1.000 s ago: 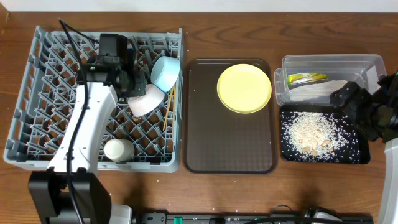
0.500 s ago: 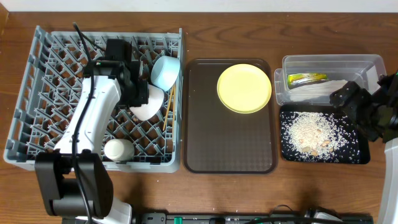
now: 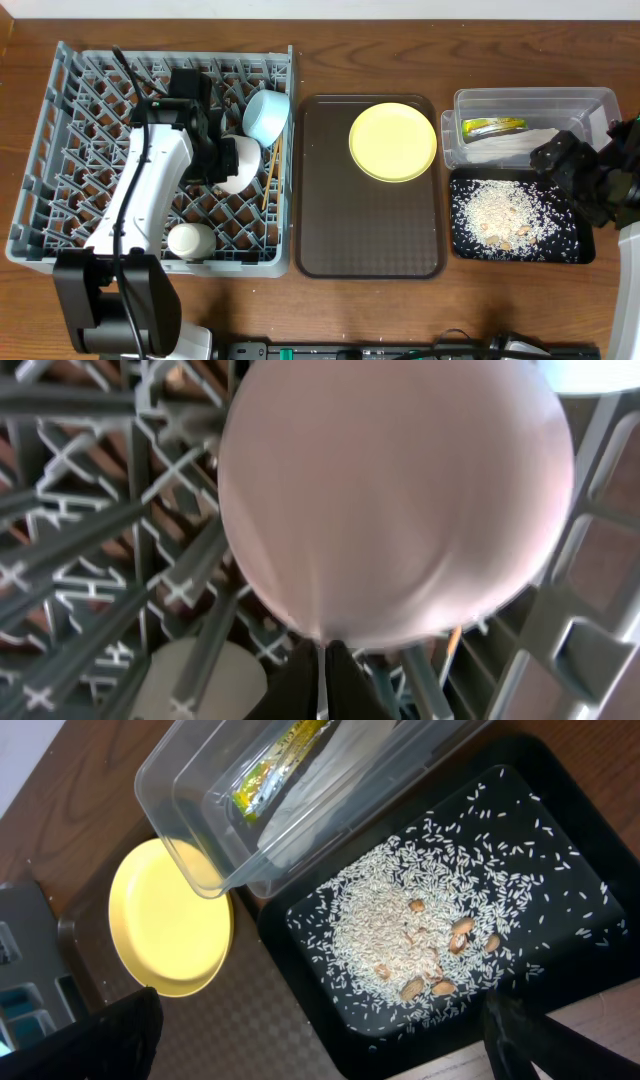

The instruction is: Sort waste into correct bins and load items into the dishwasher

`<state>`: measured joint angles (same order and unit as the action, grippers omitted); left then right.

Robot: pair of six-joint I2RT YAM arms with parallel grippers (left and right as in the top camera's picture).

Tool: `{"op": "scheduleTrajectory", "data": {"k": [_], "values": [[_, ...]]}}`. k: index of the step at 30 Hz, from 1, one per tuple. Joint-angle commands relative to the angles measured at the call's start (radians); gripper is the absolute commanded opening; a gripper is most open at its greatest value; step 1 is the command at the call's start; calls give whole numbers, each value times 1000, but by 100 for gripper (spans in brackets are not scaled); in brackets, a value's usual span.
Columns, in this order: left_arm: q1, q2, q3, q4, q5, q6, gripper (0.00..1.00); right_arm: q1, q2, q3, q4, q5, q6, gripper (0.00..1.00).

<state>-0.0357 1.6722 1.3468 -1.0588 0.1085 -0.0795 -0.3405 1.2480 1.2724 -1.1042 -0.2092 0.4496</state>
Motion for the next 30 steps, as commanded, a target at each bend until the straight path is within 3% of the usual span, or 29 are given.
{"op": "scheduleTrajectory", "data": {"k": [1,6,11,13,20,30], "values": [[-6,-55,38,-29,17,-32,10,-12,-12,0,-2,-2,10,99],[-47,-129,64,8,120,-39,33,-12,-12,0,-2,-2,10,99],[-169,-151,64,190,175,-100,47,-12,-12,0,-2,-2,10,99],[-249,-123,64,297,167,-124,57,-12,-12,0,-2,-2,10,99],[-391,61,64,525,140,-178,66,-12,-12,0,-2,-2,10,99],[-410,342,64,690,229,-330,66,-12,-12,0,-2,-2,10,99]]}}
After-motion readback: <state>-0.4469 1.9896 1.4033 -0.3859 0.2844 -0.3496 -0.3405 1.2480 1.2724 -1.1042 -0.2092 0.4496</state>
